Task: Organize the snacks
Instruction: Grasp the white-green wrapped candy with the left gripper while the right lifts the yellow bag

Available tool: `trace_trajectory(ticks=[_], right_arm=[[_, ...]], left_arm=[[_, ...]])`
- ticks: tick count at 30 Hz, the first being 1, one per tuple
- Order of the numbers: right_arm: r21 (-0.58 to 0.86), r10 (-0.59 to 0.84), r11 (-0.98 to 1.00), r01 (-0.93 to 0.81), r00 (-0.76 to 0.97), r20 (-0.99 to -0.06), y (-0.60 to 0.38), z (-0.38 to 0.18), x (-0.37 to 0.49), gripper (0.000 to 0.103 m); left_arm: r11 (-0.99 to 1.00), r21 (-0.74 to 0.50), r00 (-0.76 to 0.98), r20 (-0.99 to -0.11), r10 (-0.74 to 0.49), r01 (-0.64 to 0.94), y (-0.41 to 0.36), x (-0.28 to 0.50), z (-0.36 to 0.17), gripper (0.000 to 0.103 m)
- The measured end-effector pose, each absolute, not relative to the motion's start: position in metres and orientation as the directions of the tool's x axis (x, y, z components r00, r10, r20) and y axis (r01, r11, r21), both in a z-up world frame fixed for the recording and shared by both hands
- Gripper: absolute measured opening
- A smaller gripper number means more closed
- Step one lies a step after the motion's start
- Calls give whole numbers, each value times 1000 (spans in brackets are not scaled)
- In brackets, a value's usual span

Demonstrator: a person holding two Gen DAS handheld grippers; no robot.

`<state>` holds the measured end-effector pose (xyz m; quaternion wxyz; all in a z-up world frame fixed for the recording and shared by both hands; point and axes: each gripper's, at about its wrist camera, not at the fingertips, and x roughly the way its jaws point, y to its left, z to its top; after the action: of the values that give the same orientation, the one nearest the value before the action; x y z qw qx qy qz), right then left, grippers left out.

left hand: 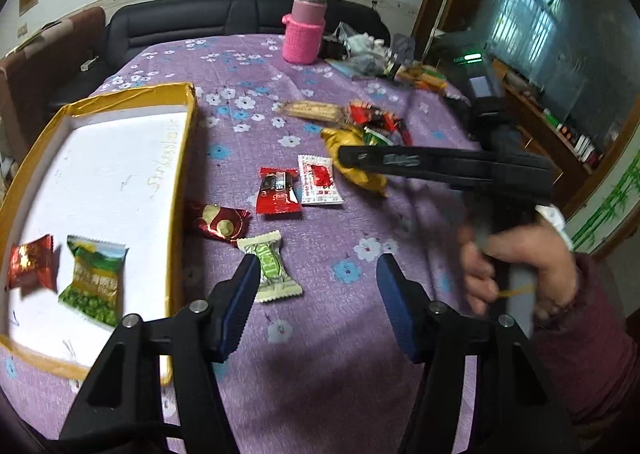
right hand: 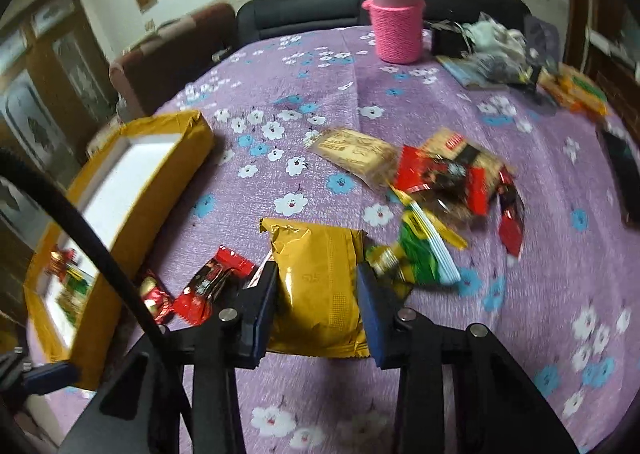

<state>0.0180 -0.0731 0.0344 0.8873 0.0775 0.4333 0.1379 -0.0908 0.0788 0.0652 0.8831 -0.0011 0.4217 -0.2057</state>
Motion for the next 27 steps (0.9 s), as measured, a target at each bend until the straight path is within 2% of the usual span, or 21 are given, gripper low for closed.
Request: trace_trajectory(ticks=[8, 10, 13, 14, 21, 27], right_arm=[[413, 437, 889, -199, 637, -634, -100, 43, -6, 37], [429, 452, 880, -206, 645, -617, -103, 45, -8, 37], [437, 463, 873, -216, 648, -604, -102, 46, -9, 37], [438, 465, 872, -217, 649, -603, -102, 46, -9, 37], [433, 457, 875, -218, 668, -587, -104, 47, -13, 37], [457, 485, 856, -244, 687, -542, -106, 52, -20, 37]], left_arm=[[944, -92, 529, -810, -255, 316, 66, -62, 37, 59], [948, -74, 514, -826, -233, 310, 63, -57, 30, 51], [953, -50, 494, -846, -200, 300, 59, -55, 20, 27], [956, -41, 493, -849, -187, 292, 59, -54, 18, 25], [963, -59, 513, -837, -191, 262, 65, -57, 21, 22], [961, -156, 544, -799, -258, 226, 87, -68, 43, 22]])
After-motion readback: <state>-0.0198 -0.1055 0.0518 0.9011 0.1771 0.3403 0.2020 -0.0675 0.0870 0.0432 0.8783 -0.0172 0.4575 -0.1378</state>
